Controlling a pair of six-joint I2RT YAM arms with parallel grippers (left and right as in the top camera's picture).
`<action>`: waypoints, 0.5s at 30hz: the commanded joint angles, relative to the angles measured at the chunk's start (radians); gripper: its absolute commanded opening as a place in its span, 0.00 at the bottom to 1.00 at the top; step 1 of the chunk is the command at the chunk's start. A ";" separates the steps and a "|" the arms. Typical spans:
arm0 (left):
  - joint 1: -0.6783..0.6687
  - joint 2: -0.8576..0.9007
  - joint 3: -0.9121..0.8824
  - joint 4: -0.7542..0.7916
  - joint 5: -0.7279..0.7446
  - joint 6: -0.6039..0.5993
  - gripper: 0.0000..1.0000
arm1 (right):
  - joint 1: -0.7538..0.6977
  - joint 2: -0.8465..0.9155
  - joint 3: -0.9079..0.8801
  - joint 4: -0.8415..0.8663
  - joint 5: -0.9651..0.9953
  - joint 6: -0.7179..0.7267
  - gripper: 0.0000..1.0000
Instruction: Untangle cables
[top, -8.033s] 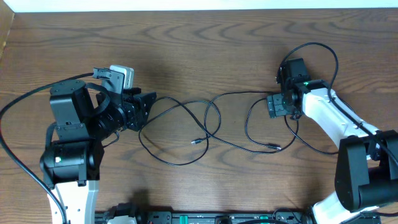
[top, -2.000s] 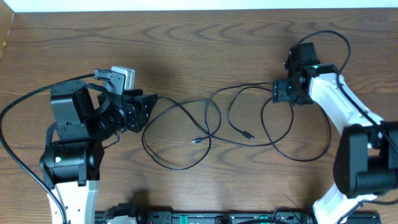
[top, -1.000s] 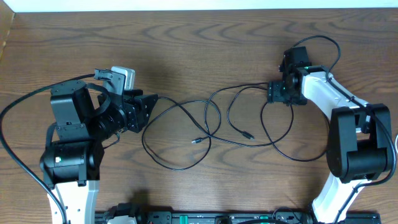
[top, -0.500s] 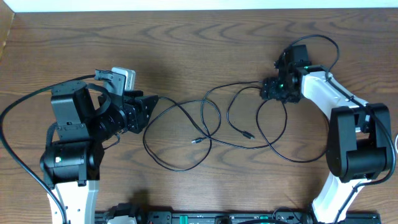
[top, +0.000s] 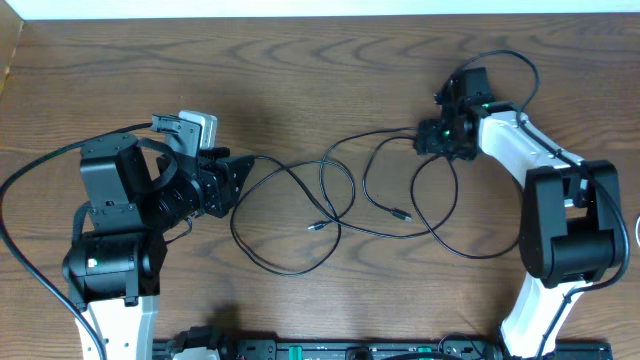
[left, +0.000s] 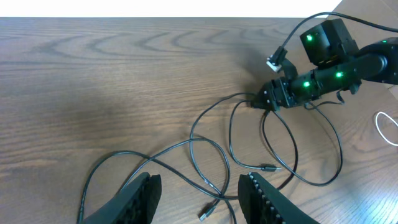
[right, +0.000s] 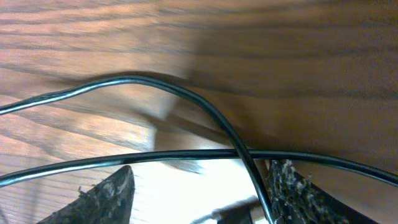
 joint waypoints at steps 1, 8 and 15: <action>0.000 -0.009 0.003 0.002 0.008 0.018 0.46 | 0.043 0.085 -0.031 0.005 -0.055 0.016 0.64; 0.000 -0.009 0.003 -0.003 0.008 0.018 0.46 | 0.081 0.095 -0.031 0.042 -0.054 0.053 0.42; 0.000 -0.009 0.003 -0.007 0.008 0.018 0.46 | 0.082 0.111 -0.031 0.022 -0.055 0.053 0.19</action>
